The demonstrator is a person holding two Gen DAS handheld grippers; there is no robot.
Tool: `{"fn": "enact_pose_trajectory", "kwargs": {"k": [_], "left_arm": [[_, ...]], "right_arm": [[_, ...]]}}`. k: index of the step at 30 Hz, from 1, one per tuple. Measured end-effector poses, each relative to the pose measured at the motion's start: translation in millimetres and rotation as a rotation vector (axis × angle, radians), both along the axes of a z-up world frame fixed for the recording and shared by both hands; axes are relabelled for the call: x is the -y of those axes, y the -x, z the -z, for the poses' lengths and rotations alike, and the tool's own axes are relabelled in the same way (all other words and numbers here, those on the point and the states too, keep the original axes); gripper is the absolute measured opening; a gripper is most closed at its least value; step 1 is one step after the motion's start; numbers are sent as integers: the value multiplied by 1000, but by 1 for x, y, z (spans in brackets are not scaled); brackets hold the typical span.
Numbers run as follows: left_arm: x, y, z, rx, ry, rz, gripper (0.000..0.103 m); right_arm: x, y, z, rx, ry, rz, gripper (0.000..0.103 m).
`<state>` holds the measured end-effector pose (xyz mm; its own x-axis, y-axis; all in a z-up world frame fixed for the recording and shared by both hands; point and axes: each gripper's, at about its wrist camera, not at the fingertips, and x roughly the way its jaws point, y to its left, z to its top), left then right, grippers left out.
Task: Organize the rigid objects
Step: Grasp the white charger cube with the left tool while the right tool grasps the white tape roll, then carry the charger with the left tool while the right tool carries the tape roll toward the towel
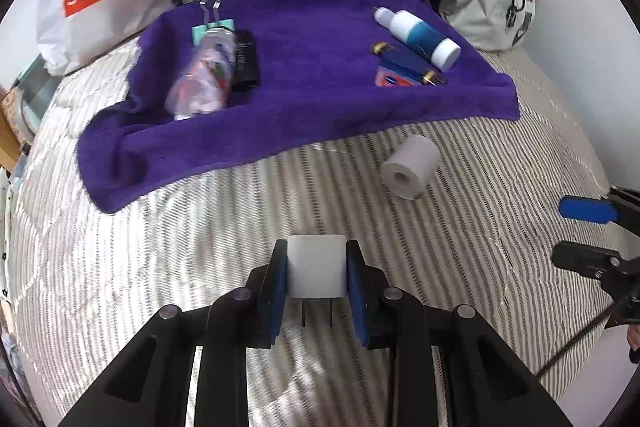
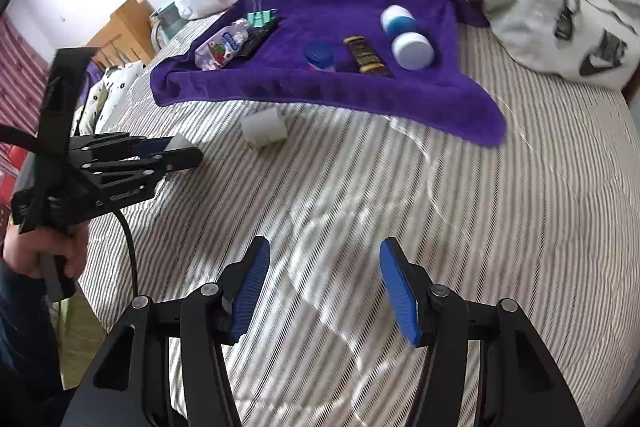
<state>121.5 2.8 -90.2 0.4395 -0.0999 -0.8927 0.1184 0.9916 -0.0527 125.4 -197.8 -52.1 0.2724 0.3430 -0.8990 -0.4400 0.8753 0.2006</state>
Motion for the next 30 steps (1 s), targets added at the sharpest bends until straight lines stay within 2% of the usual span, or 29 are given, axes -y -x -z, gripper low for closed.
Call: {"fn": "enact_pose_trajectory", "kwargs": {"k": [11, 18, 21, 23, 26, 30], "left_arm": [[-48, 9, 3, -14, 30, -69, 26], [-67, 14, 7, -20, 54, -93, 26], [-74, 14, 8, -21, 63, -104, 26], [-78, 14, 8, -20, 78, -108, 26], [-79, 14, 9, -18, 82, -108, 26], [-78, 14, 9, -16, 81, -111, 26]], "right_arm": [[-69, -32, 14, 57, -14, -84, 57], [-94, -46, 31, 85, 21, -77, 57], [-102, -47, 36, 120, 52, -89, 53], [-107, -48, 36, 146, 81, -88, 42], [-105, -52, 36, 148, 82, -75, 31], [-90, -52, 32, 102, 64, -60, 31]]}}
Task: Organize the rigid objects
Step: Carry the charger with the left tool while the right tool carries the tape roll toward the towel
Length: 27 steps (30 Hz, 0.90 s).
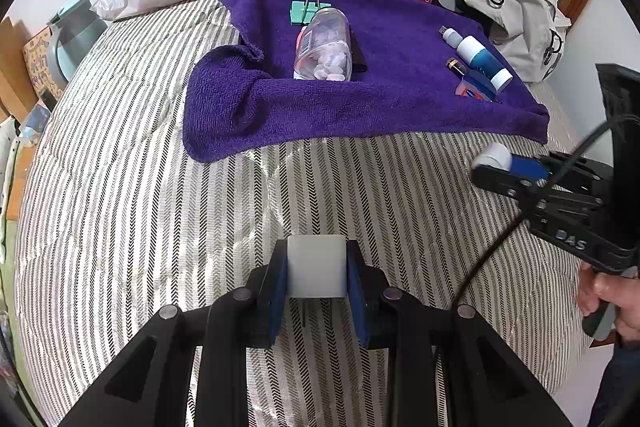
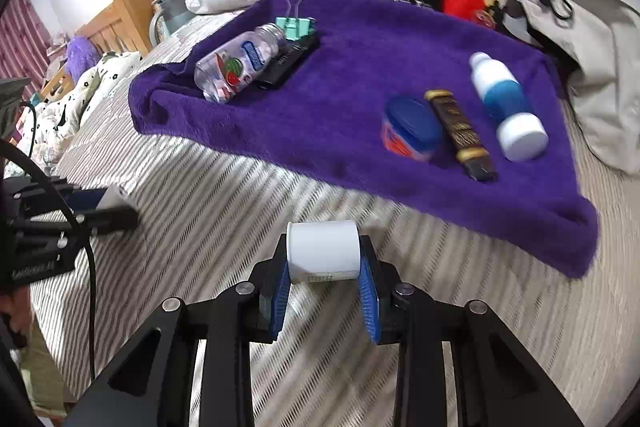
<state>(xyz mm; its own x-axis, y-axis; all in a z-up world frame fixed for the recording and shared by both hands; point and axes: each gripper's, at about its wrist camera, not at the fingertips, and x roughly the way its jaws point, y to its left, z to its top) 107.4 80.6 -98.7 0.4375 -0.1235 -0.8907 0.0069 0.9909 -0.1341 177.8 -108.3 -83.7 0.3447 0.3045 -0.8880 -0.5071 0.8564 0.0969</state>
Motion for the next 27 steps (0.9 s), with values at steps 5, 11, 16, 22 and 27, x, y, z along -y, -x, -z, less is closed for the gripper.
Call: {"fn": "enact_pose_trajectory", "kwargs": {"k": [5, 11, 16, 22, 27], "left_arm": [[6, -5, -1, -7, -42, 34, 26], [8, -8, -1, -6, -45, 23, 26], [4, -6, -1, 6, -17, -4, 26], [1, -6, -2, 10, 22, 5, 26], [-3, -3, -12, 38, 48, 3, 26]], "right_arm": [[33, 15, -11, -3, 76, 15, 31], [55, 24, 1, -8, 83, 86, 31], [61, 30, -1, -29, 30, 101, 31], [64, 31, -6, -40, 15, 102, 31], [63, 38, -16, -21, 3, 70, 31]]}}
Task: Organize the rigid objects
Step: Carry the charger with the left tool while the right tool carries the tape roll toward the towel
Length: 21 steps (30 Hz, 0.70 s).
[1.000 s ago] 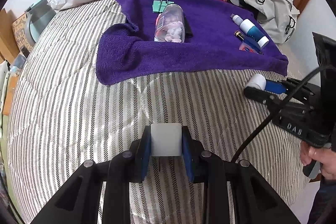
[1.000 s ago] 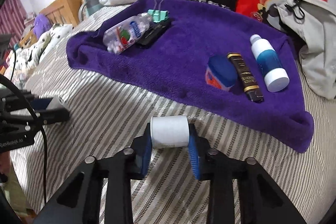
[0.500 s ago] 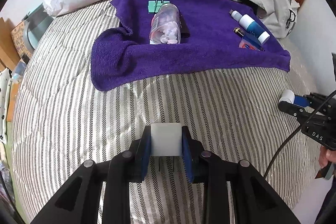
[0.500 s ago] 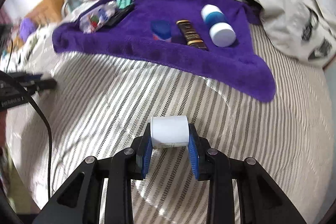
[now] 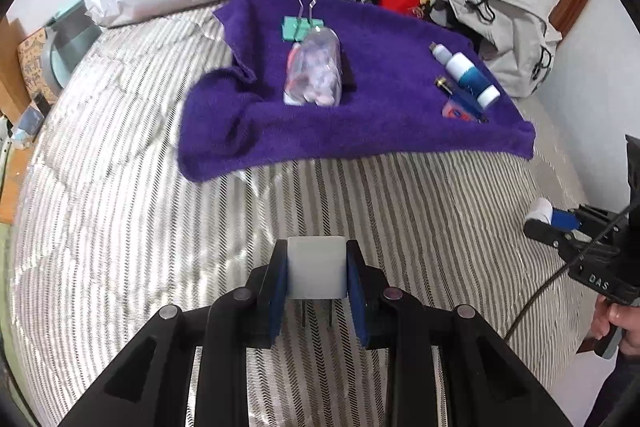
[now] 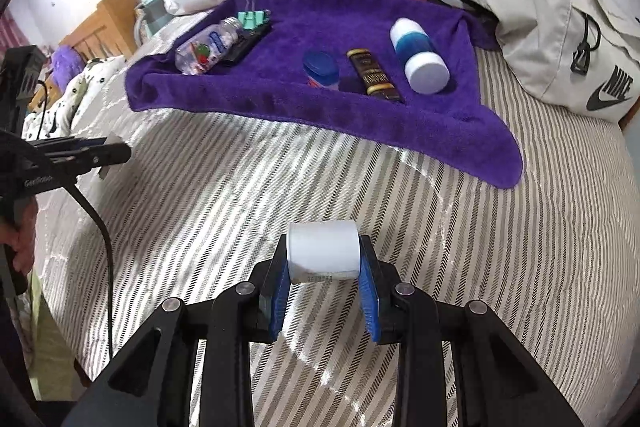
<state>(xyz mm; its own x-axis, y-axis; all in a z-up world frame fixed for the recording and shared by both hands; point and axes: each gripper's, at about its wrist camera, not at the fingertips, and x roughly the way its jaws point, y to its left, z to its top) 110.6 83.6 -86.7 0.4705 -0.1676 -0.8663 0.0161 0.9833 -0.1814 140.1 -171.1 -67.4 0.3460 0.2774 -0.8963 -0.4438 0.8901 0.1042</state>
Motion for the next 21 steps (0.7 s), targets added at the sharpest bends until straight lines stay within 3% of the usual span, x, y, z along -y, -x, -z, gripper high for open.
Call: {"fn": "enact_pose_trajectory", "kwargs": {"k": [10, 21], "left_arm": [[-5, -2, -18, 21, 19, -7, 26], [20, -41, -49, 89, -52, 34, 26]], "right_arm": [[4, -1, 3, -20, -25, -10, 31], [18, -19, -12, -12, -73, -1, 31]]}}
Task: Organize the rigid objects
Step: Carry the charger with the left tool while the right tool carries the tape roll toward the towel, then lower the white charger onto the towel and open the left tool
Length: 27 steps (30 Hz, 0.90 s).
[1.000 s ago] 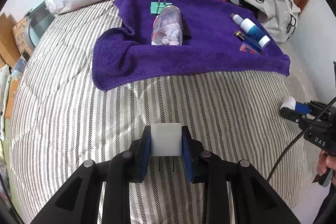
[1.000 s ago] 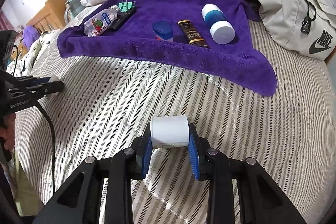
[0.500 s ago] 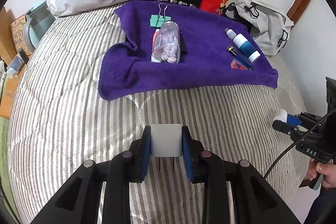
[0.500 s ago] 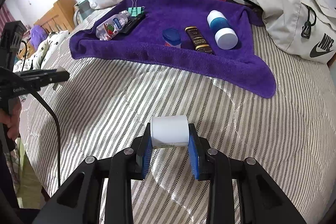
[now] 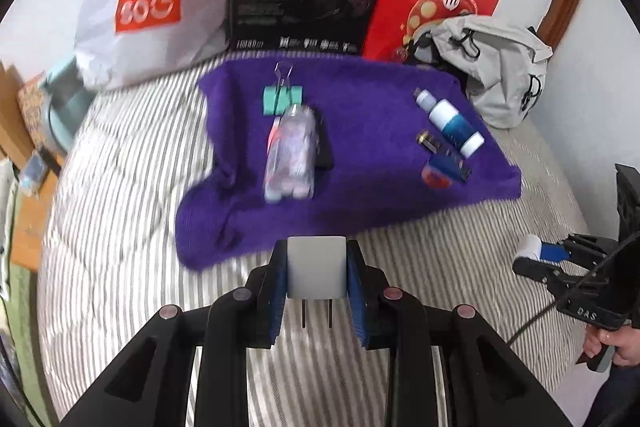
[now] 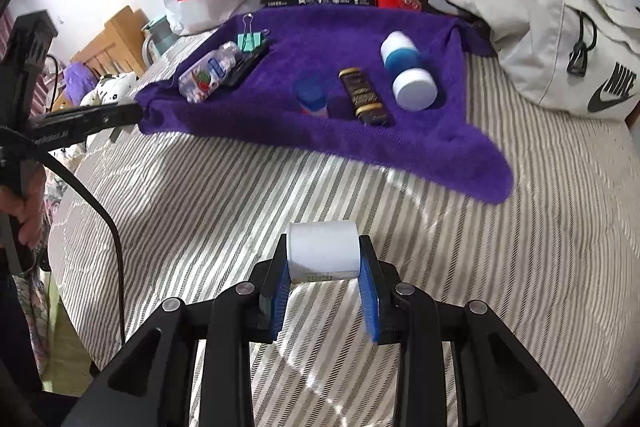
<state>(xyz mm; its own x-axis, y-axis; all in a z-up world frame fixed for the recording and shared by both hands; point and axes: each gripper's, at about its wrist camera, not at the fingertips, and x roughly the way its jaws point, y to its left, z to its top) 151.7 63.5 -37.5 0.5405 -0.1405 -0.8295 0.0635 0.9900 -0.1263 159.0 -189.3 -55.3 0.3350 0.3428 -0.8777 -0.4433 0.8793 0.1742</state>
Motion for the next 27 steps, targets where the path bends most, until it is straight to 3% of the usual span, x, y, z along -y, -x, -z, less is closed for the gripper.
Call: {"fn": "enact_pose_trajectory", "kwargs": {"k": [10, 24, 27], "left_arm": [[32, -52, -4, 19, -28, 76, 26], [51, -110, 41, -63, -54, 110, 26], [56, -113, 49, -77, -98, 116, 26]], "right_arm": [[14, -11, -9, 18, 21, 17, 31], [28, -19, -16, 15, 9, 36, 31], [26, -22, -18, 22, 9, 33, 31]]}}
